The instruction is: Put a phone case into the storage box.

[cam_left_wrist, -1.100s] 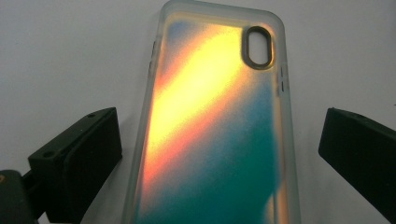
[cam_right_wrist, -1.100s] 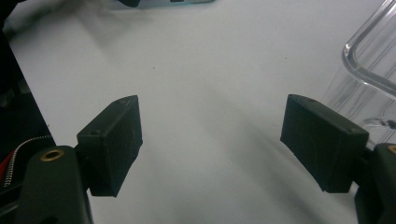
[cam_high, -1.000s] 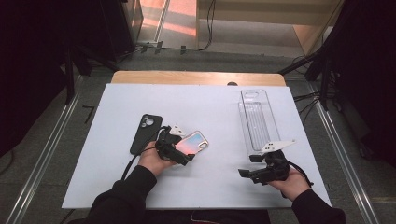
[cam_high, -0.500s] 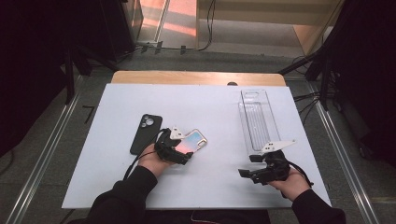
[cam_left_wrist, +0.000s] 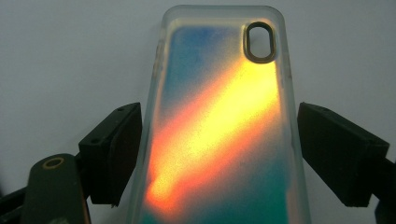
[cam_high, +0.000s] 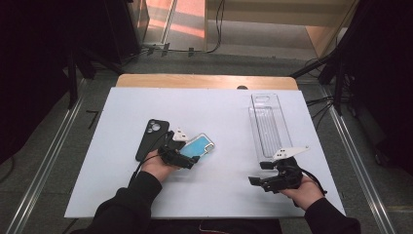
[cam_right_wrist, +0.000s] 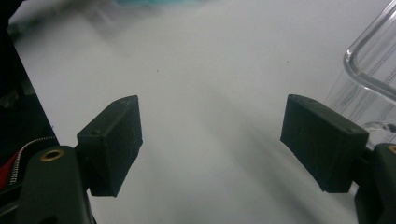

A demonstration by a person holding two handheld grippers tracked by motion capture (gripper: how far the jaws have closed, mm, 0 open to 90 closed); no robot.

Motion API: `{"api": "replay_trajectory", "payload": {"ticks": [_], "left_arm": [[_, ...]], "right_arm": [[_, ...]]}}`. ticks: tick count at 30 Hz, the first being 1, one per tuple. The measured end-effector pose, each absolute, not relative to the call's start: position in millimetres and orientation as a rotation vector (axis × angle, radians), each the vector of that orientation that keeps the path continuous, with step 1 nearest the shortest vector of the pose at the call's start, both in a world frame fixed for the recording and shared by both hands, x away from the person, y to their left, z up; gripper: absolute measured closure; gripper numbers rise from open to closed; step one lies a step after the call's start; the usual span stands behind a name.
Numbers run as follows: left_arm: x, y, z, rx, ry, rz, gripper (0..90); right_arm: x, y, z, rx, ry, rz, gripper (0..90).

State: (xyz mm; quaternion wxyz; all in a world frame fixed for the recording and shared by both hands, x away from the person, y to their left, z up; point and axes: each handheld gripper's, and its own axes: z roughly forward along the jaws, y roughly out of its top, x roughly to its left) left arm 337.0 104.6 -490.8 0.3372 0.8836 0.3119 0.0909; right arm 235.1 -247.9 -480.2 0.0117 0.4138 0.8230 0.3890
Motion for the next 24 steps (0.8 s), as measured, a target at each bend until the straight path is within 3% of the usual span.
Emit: {"api": "replay_trajectory", "payload": {"ticks": [24], "left_arm": [[311.6,114.4,-448.1,2.161,0.810,0.142,17.0]], "right_arm": [[232.0,-237.6,-471.8,1.261,2.570,1.267,18.6]]}}
